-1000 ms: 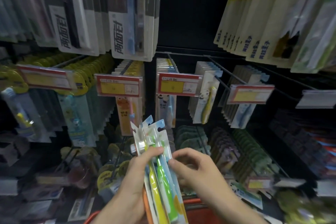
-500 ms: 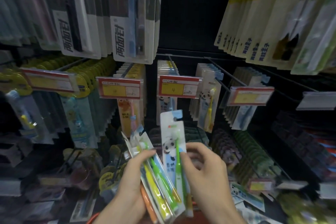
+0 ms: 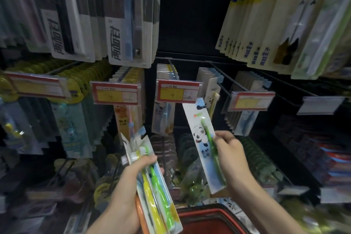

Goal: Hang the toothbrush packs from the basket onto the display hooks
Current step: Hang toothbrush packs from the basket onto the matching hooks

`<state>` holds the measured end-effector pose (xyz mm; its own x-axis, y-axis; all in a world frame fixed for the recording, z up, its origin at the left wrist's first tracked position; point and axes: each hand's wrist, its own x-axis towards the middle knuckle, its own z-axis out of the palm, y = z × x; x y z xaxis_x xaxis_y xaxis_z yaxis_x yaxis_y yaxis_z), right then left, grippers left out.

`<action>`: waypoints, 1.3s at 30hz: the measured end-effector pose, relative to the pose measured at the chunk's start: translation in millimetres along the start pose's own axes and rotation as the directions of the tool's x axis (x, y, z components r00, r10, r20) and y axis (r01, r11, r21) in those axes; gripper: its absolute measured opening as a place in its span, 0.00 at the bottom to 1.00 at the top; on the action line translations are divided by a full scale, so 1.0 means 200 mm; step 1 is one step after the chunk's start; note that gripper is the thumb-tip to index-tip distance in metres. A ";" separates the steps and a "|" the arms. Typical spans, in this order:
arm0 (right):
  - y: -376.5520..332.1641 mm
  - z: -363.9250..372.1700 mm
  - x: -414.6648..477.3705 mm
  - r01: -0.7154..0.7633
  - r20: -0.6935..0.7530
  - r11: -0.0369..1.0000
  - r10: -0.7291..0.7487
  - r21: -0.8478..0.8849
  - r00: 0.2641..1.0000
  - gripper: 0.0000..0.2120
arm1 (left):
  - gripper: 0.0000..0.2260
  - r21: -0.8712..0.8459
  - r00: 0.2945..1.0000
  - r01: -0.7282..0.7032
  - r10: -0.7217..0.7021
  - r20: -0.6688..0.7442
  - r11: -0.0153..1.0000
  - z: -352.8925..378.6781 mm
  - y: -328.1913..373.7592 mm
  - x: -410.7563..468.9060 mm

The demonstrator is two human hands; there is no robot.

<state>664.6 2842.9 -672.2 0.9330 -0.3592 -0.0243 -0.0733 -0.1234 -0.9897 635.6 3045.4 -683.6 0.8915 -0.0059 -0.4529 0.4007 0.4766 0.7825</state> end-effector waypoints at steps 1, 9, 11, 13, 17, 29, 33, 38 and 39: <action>-0.01 -0.01 0.03 -0.002 -0.006 1.000 0.002 0.028 1.000 0.09 | 0.13 0.023 1.000 -0.011 0.011 0.015 1.000 0.00 0.00 0.00; -0.04 -0.05 0.23 -0.007 -0.083 0.966 0.029 0.258 0.996 0.10 | 0.06 0.058 0.999 0.005 -0.003 -0.032 0.998 -0.02 0.01 0.01; -0.03 -0.04 0.26 -0.005 -0.105 0.950 0.040 0.313 0.994 0.12 | 0.07 0.075 1.000 -0.017 0.018 -0.014 0.997 -0.04 0.01 0.02; -0.03 -0.03 0.28 -0.019 -0.099 0.929 0.060 0.370 0.993 0.12 | 0.07 0.127 1.000 -0.025 0.023 0.016 0.992 -0.06 0.00 0.04; -0.02 -0.02 0.31 -0.039 -0.106 0.922 0.086 0.386 0.991 0.10 | 0.06 0.115 1.000 0.009 -0.008 -0.009 0.993 -0.01 0.02 0.02; 0.07 0.07 -0.09 -0.087 0.178 0.996 0.082 0.024 0.981 0.03 | 0.07 -0.002 0.999 -0.031 0.031 0.043 1.000 -0.03 -0.02 -0.03; 0.06 0.17 -0.25 -0.167 0.487 0.984 0.118 0.060 0.866 0.10 | 0.06 -0.016 0.999 -0.028 0.029 0.030 0.999 -0.03 -0.04 -0.03; 0.10 0.21 -0.28 -0.102 0.517 0.993 0.116 -0.055 0.848 0.12 | 0.15 -0.047 0.997 0.016 -0.012 0.072 0.999 -0.04 -0.03 -0.06; 0.10 0.21 -0.27 -0.070 0.501 0.994 0.102 -0.084 0.860 0.10 | 0.16 -0.058 0.997 0.014 -0.009 0.079 0.998 -0.04 -0.03 -0.06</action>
<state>627.4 2898.4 -697.4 0.9709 0.1416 -0.1931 -0.1674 -0.1753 -0.9702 620.8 3049.0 -687.1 0.9018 -0.0799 -0.4247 0.4000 0.5263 0.7503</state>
